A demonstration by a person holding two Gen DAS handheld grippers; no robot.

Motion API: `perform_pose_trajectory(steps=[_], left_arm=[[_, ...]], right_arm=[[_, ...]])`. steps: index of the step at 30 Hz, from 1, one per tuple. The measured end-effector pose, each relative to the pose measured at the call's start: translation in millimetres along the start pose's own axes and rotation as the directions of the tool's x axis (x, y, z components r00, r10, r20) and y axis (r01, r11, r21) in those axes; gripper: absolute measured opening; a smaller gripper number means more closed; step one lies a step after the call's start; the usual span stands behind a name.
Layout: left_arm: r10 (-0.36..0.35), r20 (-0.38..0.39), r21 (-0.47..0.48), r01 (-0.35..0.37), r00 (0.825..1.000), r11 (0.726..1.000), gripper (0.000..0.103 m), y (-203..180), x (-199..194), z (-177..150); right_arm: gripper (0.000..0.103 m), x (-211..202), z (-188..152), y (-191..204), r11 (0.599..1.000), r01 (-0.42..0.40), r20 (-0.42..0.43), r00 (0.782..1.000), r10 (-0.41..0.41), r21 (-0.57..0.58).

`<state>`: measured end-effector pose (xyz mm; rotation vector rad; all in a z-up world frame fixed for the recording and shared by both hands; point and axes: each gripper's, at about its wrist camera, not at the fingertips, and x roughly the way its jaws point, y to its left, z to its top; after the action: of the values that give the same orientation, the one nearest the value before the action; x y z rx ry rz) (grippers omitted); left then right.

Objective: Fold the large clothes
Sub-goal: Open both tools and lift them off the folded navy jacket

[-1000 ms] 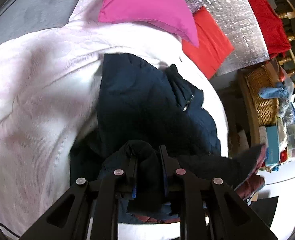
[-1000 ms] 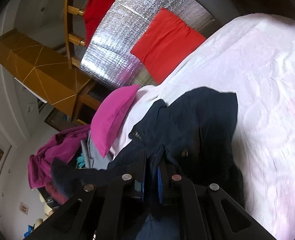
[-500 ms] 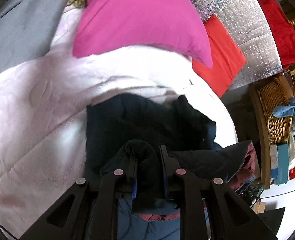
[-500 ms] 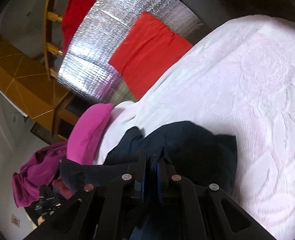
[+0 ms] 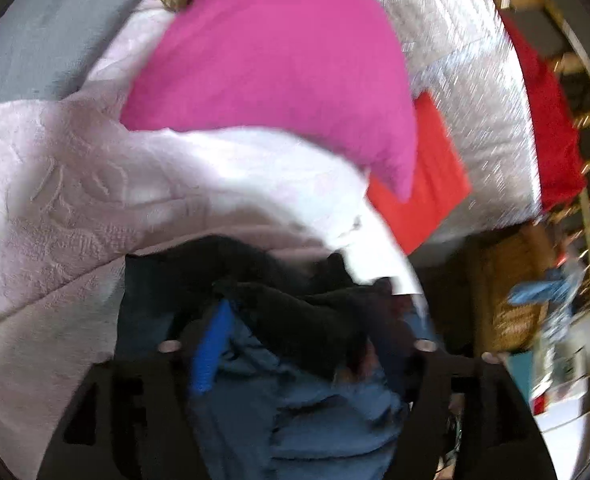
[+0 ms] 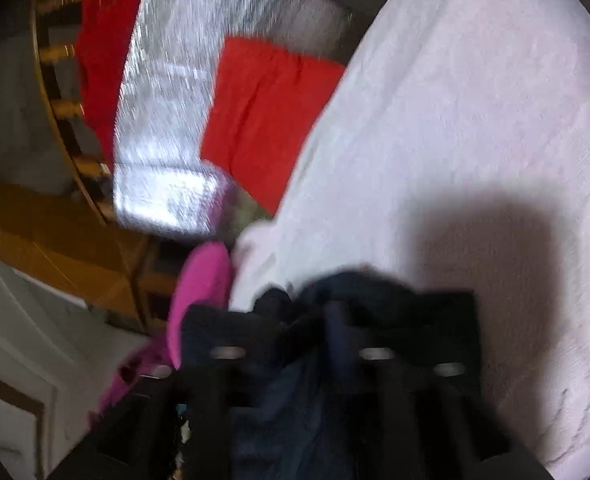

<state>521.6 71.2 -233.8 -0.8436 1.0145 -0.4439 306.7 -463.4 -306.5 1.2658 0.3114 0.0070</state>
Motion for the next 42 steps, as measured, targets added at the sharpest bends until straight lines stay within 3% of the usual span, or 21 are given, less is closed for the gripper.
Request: perform_pose_trajectory(steps=[1, 2, 3, 8, 12, 14, 16, 19, 22, 25, 27, 28, 30, 31, 34, 35, 38, 42], left_arm=[[-0.005, 0.042, -0.012, 0.005, 0.999, 1.0, 0.088, 1, -8, 0], [-0.005, 0.08, -0.02, 0.007, 0.997, 1.0, 0.09, 3, -16, 0], [-0.017, 0.134, -0.031, 0.022, 0.991, 0.999, 0.091, 6, -28, 0], [-0.062, 0.246, -0.082, 0.084, 0.967, 0.993, 0.092, 14, -73, -11], [-0.005, 0.252, -0.029, 0.013, 0.968, 0.999, 0.092, 5, -98, -43], [0.031, 0.256, 0.043, -0.043, 0.966, 0.998, 0.092, -9, -102, -74], [0.079, 0.291, 0.128, -0.121, 0.953, 0.984, 0.092, -24, -109, -107], [0.162, 0.37, 0.246, -0.265, 0.915, 0.932, 0.092, -40, -122, -151], [0.252, 0.433, 0.366, -0.424, 0.866, 0.828, 0.093, -59, -125, -192], [0.338, 0.51, 0.433, -0.575, 0.791, 0.694, 0.094, -73, -126, -226], [0.36, 0.556, 0.445, -0.634, 0.749, 0.632, 0.094, -77, -126, -240], [0.36, 0.574, 0.445, -0.649, 0.736, 0.617, 0.094, -78, -127, -246], [0.356, 0.583, 0.445, -0.654, 0.73, 0.612, 0.094, -79, -129, -250], [0.357, 0.582, 0.444, -0.653, 0.731, 0.613, 0.094, -81, -131, -251], [0.358, 0.592, 0.433, -0.659, 0.722, 0.615, 0.094, -84, -131, -250], [0.354, 0.602, 0.432, -0.665, 0.715, 0.609, 0.094, -85, -131, -252], [0.354, 0.622, 0.429, -0.682, 0.699, 0.593, 0.094, -88, -122, -249], [0.354, 0.617, 0.438, -0.681, 0.703, 0.587, 0.094, -87, -107, -243]], right_arm=[[0.103, -15, 3, -4, 0.999, -0.031, 0.073, 0.997, 0.029, 0.035], [0.103, -24, 5, -6, 0.997, -0.062, 0.093, 0.994, 0.057, 0.053], [0.103, -28, 8, -6, 0.996, -0.066, 0.082, 0.995, 0.061, 0.063], [0.103, -64, 8, 7, 0.998, -0.058, 0.065, 0.996, 0.059, -0.014], [0.103, -88, -4, 14, 0.997, -0.072, 0.056, 0.996, 0.073, -0.031], [0.103, -98, -18, 20, 0.996, -0.07, 0.034, 0.997, 0.072, -0.052], [0.103, -106, -33, 26, 0.995, -0.059, 0.006, 0.998, 0.06, -0.085], [0.103, -115, -62, 41, 0.984, -0.025, -0.042, 0.999, 0.018, -0.174], [0.103, -119, -95, 58, 0.959, 0.017, -0.095, 0.994, -0.046, -0.284], [0.103, -120, -124, 67, 0.931, 0.052, -0.135, 0.985, -0.107, -0.362], [0.103, -119, -141, 73, 0.911, 0.068, -0.154, 0.978, -0.142, -0.406], [0.103, -117, -147, 76, 0.9, 0.078, -0.154, 0.975, -0.158, -0.429], [0.101, -116, -161, 85, 0.862, 0.107, -0.139, 0.97, -0.201, -0.496], [0.095, -114, -168, 90, 0.834, 0.124, -0.127, 0.966, -0.226, -0.537], [0.066, -103, -180, 104, 0.764, 0.152, -0.119, 0.951, -0.286, -0.627], [0.061, -99, -182, 108, 0.742, 0.17, -0.106, 0.945, -0.309, -0.649], [0.061, -86, -182, 114, 0.705, 0.208, -0.075, 0.935, -0.348, -0.678], [0.061, -70, -179, 115, 0.671, 0.254, -0.036, 0.922, -0.385, -0.696]])
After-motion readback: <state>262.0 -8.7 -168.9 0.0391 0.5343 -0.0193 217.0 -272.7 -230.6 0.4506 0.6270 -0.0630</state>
